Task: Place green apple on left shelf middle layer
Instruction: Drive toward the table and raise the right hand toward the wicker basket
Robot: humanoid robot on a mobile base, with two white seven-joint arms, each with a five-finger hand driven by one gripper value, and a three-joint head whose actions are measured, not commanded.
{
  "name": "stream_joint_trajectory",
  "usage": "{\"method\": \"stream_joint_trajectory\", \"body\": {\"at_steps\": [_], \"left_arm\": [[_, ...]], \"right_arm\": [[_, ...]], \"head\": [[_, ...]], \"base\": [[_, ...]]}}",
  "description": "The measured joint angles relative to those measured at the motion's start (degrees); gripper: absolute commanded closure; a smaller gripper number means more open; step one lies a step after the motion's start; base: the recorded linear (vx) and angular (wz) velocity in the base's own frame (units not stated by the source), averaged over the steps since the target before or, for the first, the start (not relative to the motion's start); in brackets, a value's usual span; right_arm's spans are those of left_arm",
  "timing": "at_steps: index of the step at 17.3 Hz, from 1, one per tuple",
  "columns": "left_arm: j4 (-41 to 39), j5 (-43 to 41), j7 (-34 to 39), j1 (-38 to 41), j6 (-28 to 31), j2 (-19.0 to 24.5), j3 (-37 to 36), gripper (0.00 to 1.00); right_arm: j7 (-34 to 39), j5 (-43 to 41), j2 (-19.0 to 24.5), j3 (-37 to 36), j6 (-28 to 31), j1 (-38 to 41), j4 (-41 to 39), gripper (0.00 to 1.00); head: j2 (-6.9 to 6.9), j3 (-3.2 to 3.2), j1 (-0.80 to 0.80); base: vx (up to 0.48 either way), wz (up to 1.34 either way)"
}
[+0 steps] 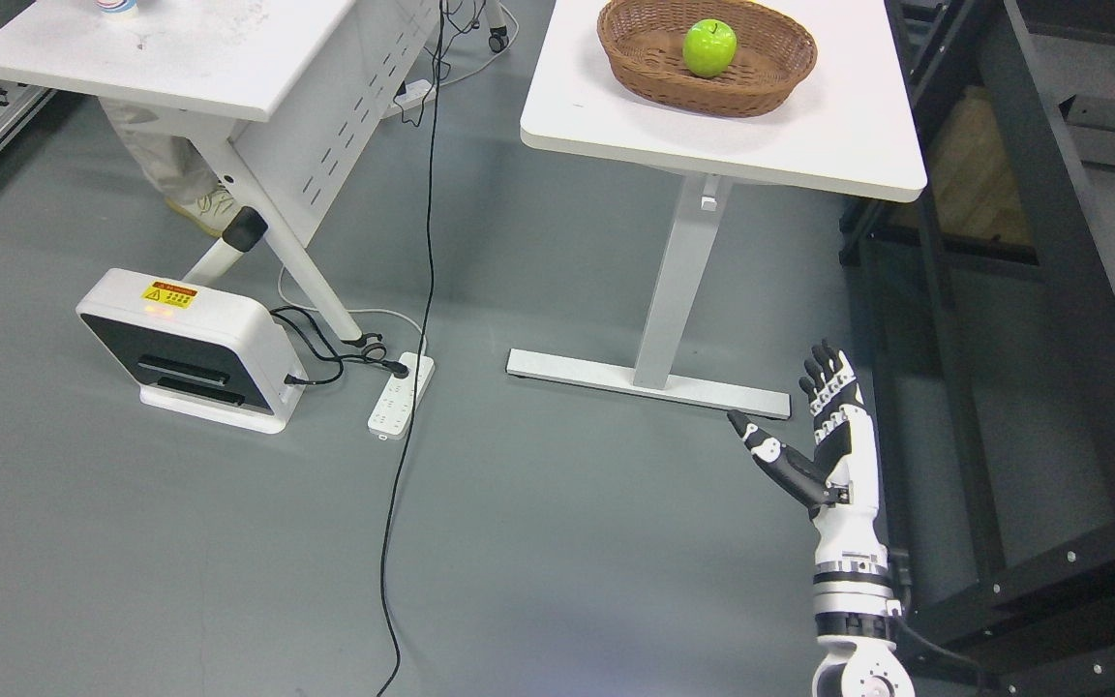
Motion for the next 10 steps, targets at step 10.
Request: {"method": "stream_joint_trajectory", "body": {"at_steps": [10], "left_arm": [[0.0,0.0,0.0,0.0,0.0,0.0,0.0,0.00]], "right_arm": [[0.0,26.4,-2.3,0.1,5.1,-3.6,0.3,0.02]], "head": [[0.00,0.00,0.00]], "base": [[0.181,-0.02]]}}
